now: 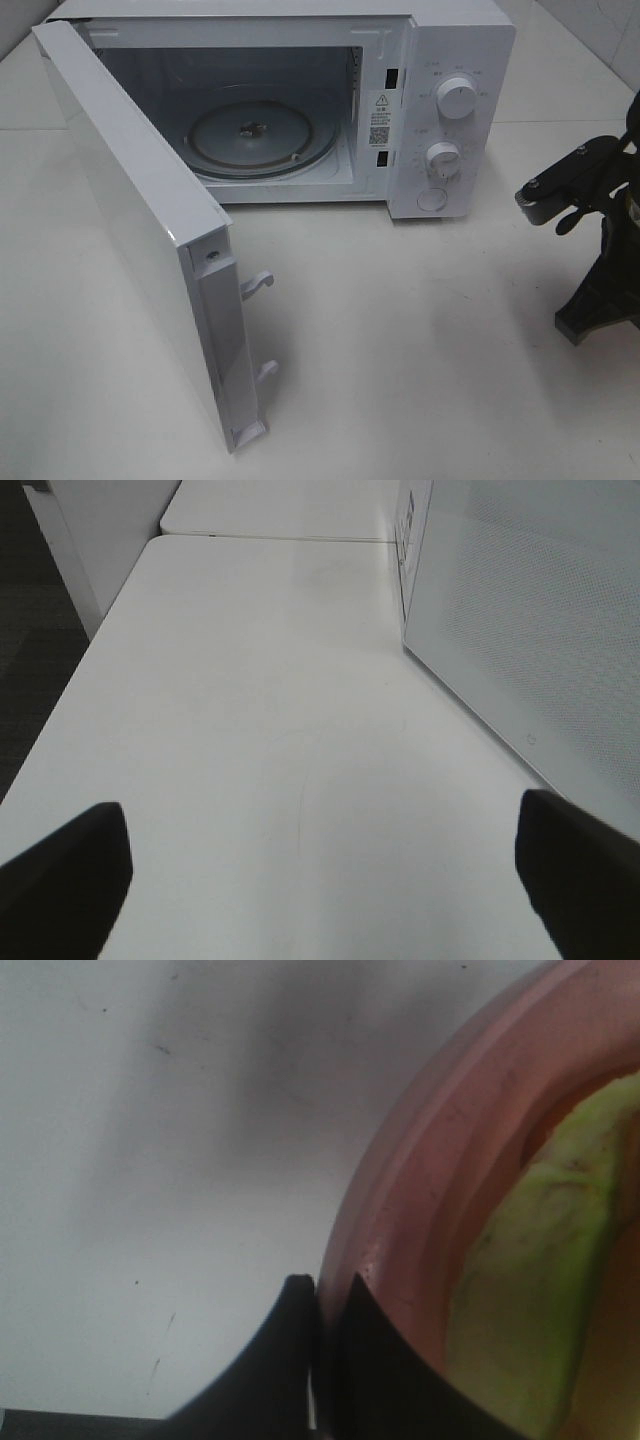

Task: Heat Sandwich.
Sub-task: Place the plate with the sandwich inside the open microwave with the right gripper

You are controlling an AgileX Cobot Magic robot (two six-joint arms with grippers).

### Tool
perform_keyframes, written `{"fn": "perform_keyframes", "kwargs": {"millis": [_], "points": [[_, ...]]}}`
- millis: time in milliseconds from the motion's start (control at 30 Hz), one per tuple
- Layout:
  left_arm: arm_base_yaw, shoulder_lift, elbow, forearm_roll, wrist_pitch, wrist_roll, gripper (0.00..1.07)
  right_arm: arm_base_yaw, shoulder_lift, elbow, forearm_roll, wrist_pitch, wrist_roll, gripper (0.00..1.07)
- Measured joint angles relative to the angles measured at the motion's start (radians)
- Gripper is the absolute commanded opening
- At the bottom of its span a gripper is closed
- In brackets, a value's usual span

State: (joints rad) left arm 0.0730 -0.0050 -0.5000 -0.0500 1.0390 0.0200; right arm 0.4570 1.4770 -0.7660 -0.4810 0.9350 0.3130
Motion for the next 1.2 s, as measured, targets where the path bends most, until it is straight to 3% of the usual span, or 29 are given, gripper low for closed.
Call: {"fn": "perform_keyframes", "kwargs": {"millis": [633,1200], "points": [[0.000,0.000,0.000,0.000,0.000,0.000,0.98,0.250,-0.130,0.040,0.021,0.062,0.004,0.02],[0.000,0.000,0.000,0.000,0.000,0.000,0.98,0.463,-0.147,0.040,0.023,0.087,-0.003,0.02]]}}
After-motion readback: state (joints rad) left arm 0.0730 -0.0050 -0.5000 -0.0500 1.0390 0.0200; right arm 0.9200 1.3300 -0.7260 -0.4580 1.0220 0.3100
